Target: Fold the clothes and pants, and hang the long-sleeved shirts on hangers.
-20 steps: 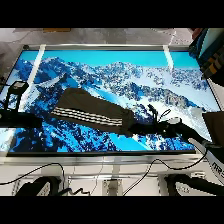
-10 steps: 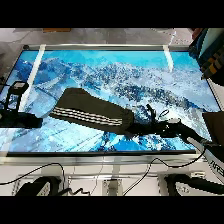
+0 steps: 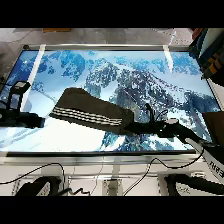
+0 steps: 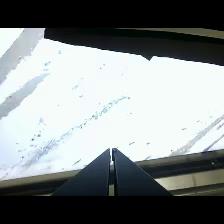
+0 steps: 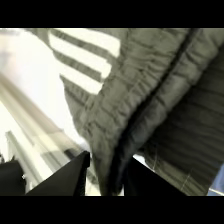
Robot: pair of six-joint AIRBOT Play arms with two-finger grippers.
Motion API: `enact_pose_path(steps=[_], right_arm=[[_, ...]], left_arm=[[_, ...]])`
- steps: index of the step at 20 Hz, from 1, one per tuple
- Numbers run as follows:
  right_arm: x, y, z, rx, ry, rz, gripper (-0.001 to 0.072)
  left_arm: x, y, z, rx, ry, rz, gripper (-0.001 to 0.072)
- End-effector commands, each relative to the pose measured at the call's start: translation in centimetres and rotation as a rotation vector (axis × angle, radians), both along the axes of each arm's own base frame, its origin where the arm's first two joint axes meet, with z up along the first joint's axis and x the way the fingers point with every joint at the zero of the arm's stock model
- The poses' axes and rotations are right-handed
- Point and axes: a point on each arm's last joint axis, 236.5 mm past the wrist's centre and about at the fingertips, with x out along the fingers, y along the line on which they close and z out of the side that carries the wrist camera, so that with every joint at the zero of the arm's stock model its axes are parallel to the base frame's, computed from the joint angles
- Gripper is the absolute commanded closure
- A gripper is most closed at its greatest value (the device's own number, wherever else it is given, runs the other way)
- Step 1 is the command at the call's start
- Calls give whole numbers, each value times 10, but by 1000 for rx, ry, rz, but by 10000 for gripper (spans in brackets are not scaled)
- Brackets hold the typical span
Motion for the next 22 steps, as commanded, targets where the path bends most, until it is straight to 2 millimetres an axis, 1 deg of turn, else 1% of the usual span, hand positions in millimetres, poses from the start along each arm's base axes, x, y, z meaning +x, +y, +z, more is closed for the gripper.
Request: enact_pose_path(steps=[1,2,3,4,5,6,7,9,10,12,14,16,17,18,22], right_arm=[[7,9,-5,-40,-17,-36,470],[11,11,-5,-52,-32,-38,471],[16,12,-4,-65,-51,-47,473],[21,14,0,-64,-65,-48,550],[24,15,4,-58,-77,-45,665],[27,18,10,-48,-87,-38,688],[28,22,17,-31,-96,-23,689],[28,29,30,2,-111,9,688],[27,32,35,16,-115,22,689],[27,36,44,36,-122,42,688],[25,39,48,51,-123,58,688],[22,40,50,60,-118,68,689],[21,40,50,63,-117,71,689],[21,41,50,64,-117,72,688],[21,41,50,64,-117,71,688]], left_arm=[[5,-5,-6,-25,14,-3,439],[8,-4,-9,-21,18,-1,239],[13,2,-13,1,20,3,185],[18,13,-17,46,20,12,187],[23,29,-21,110,23,23,188],[27,44,-24,153,29,53,189],[30,56,-30,169,41,84,189],[33,72,-50,123,90,152,190],[32,77,-61,74,119,194,190],[36,77,-84,-120,166,335,190],[50,75,-95,-322,152,451,189],[73,84,-102,-483,94,569,188],[81,87,-106,-529,81,605,187],[85,88,-115,-555,87,625,187],[99,89,-151,-547,116,643,188]])
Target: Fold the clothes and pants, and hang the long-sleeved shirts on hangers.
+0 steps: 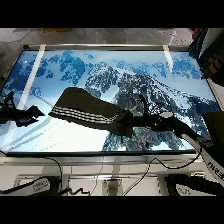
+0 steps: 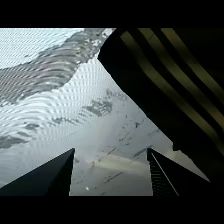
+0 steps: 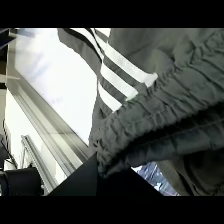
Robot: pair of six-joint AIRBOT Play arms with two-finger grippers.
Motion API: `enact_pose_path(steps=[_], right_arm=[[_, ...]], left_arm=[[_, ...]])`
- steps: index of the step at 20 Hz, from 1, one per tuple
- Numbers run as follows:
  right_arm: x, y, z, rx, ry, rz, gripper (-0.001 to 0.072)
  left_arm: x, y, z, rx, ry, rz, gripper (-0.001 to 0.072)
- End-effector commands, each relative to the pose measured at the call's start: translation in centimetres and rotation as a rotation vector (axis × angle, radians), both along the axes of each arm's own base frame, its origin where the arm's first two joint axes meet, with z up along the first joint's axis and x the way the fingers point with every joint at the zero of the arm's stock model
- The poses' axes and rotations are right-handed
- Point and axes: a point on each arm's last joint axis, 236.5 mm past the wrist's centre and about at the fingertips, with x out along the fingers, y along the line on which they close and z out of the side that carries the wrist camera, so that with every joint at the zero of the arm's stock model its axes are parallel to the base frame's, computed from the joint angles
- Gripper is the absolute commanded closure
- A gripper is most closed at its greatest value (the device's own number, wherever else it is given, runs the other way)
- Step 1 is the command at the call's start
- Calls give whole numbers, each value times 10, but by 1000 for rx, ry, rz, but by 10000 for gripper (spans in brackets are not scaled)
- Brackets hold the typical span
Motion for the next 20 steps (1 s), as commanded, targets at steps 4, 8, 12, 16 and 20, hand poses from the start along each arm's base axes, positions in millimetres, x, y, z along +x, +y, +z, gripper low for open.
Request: enact_pose_path(steps=[4,8,12,16,20], right_arm=[[-1,1,2,6,1,7,688],[-1,1,2,6,0,6,689],[-1,1,2,6,0,6,688],[0,1,3,13,2,1,689],[18,2,27,37,-56,-6,689]], left_arm=[[35,-6,-47,-43,-15,64,189],[41,-12,-70,-37,5,60,189],[60,-21,-77,-92,-37,129,191],[74,-39,-77,-81,-72,107,525],[86,-57,-56,-80,-135,46,705]])
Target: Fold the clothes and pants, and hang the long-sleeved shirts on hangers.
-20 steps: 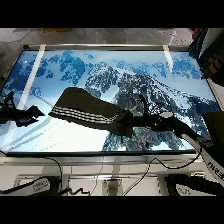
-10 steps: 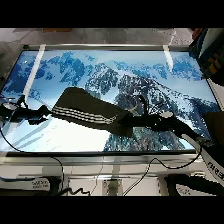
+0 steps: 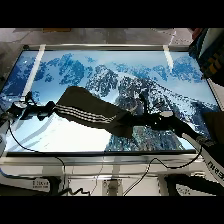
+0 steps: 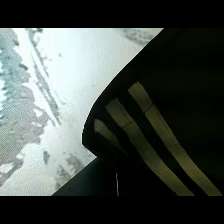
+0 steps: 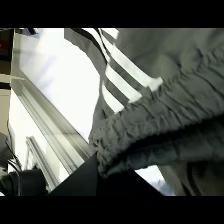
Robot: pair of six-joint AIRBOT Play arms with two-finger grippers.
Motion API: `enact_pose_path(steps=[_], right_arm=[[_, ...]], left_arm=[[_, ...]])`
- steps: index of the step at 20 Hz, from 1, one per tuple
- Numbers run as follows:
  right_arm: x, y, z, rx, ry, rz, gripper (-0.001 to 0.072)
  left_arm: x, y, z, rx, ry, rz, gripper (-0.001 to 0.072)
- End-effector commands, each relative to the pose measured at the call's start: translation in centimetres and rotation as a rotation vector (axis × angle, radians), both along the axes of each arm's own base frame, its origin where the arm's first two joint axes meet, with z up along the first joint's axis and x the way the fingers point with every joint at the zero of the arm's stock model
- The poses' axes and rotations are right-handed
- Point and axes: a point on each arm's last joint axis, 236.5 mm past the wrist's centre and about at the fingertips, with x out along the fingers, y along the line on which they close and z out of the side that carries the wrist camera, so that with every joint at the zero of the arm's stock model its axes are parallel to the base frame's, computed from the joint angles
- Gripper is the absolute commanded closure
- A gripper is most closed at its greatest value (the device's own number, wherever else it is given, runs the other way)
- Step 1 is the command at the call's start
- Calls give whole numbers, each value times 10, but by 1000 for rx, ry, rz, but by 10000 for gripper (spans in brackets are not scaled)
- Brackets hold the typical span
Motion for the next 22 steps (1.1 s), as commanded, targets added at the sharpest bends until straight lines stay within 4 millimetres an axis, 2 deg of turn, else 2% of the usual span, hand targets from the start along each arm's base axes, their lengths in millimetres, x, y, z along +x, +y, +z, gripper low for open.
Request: enact_pose_path(steps=[1,3,5,7,8,9,12,16,19,22], right_arm=[[21,1,29,28,-73,-5,689],[48,-4,65,39,-174,-14,689],[73,-14,102,40,-250,-37,689],[87,-22,144,59,-317,-29,689],[88,-24,165,66,-355,-2,689],[85,-26,185,69,-402,41,689],[63,-27,237,44,-481,162,690],[42,-40,295,-131,-648,116,690],[4,-50,351,-147,-777,51,691],[-45,-59,404,-110,-896,-9,691]], left_arm=[[20,-15,35,-16,-118,-34,705],[36,-28,94,-23,-280,-105,705],[46,-39,170,3,-472,-174,704],[45,-42,250,58,-654,-188,705],[39,-43,287,107,-735,-202,704],[29,-46,324,164,-822,-227,705],[-16,-59,414,319,-1038,-276,705],[-80,-65,505,460,-1273,-200,706],[-133,-66,562,557,-1439,-112,705],[-186,-69,598,695,-1561,-68,706]])
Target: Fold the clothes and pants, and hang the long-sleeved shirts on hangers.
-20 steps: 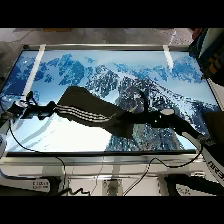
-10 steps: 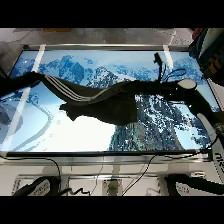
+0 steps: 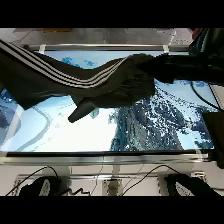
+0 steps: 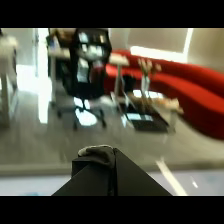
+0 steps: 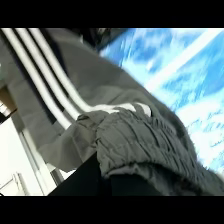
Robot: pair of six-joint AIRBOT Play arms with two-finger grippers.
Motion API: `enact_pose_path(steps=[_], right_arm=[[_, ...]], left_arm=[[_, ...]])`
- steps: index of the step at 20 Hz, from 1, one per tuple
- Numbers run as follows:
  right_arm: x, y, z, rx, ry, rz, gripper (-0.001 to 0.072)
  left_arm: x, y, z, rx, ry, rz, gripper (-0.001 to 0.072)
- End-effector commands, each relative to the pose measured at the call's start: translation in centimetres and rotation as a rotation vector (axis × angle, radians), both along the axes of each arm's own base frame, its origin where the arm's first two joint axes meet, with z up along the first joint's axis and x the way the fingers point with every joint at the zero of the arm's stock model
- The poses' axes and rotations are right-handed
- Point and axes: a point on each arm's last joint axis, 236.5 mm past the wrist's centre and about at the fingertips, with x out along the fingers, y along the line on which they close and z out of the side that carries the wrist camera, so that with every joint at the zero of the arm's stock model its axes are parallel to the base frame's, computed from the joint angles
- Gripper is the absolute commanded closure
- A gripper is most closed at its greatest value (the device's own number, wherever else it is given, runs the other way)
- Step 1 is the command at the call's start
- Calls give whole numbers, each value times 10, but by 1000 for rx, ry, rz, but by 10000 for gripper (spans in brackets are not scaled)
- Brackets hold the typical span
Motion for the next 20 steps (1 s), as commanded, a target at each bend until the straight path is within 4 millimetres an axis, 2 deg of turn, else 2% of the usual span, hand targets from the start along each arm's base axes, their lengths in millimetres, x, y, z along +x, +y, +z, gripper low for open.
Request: enact_pose_path(steps=[1,3,5,6,7,8,9,11,13,16,18,20], right_arm=[[-52,-15,62,62,-137,-78,691],[-77,-22,96,144,-204,-112,691],[-91,-26,118,219,-237,-129,691],[-91,-28,122,229,-243,-139,691],[-88,-28,119,230,-223,-146,691],[-78,-28,110,231,-165,-158,691],[-67,-26,98,216,-113,-163,691],[-30,-27,60,150,-2,-202,690],[15,-33,8,77,129,-270,690],[77,-38,-88,-45,317,-329,690],[108,-37,-148,-91,440,-342,689],[142,-38,-194,-96,510,-379,689]], left_arm=[[-71,1,51,98,-210,127,706],[-108,8,72,158,-315,230,706],[-137,13,90,176,-409,305,706],[-143,15,93,183,-426,323,707],[-141,14,91,185,-416,316,706],[-130,11,83,195,-376,295,707],[-112,8,69,207,-310,261,707],[-64,6,31,212,-136,178,707],[0,11,-26,192,84,92,707],[94,25,-116,118,347,11,707],[147,15,-179,87,478,-45,709],[188,-11,-229,72,545,-82,709]])
